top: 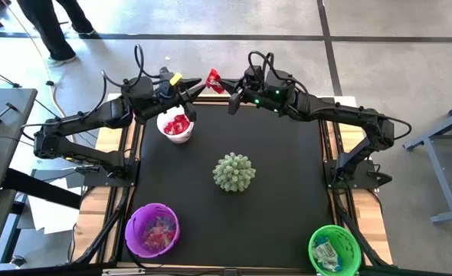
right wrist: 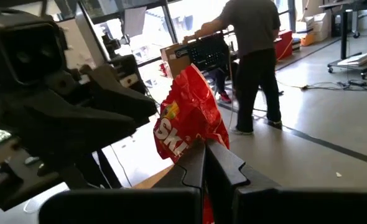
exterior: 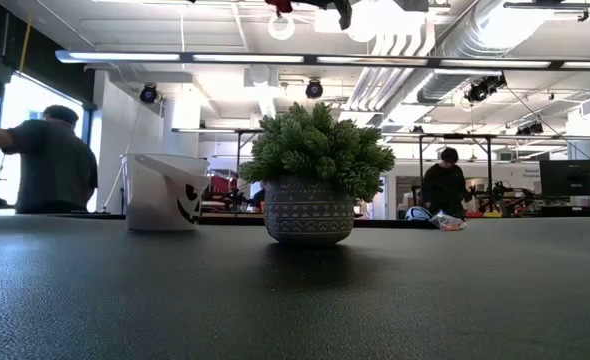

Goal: Organize candy in baskets
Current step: Put the red candy into the white bucket

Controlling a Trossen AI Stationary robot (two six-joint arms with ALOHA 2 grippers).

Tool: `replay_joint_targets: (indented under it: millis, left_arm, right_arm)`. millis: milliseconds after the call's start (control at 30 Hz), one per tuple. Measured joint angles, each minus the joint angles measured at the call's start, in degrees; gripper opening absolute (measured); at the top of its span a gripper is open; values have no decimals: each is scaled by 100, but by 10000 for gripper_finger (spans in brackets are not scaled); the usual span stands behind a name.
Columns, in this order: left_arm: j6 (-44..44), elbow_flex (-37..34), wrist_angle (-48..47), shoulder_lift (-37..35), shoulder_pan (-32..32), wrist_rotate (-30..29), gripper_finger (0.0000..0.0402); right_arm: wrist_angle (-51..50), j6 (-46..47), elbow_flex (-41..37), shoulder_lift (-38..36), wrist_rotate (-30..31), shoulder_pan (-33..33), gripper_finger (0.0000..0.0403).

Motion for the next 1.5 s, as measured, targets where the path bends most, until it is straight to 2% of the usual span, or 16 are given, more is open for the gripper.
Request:
replay_joint_targets:
  millis: [367, 700, 1200, 1300, 1433, 1500]
  left_arm:
    - [3, -2, 68, 20, 15, 15, 101]
    - [-164, -4, 278, 85, -4, 436, 101]
    - [-301, -9, 355, 193, -9, 483, 101]
    - [-304, -9, 354, 193, -9, 506, 85]
    - [-315, -9, 352, 189, -4, 781, 25]
    - [-316, -9, 352, 188, -4, 820, 12]
  right_arm:
    - [111, -44, 0, 0, -4, 112, 0]
    - [142, -44, 0, 0, -21, 144, 0]
    - [185, -149, 0, 0, 0, 367, 0]
    - [185, -149, 0, 0, -2, 367, 0]
    - [185, -147, 0, 0, 0, 367, 0]
    - [184, -147, 0, 0, -3, 367, 0]
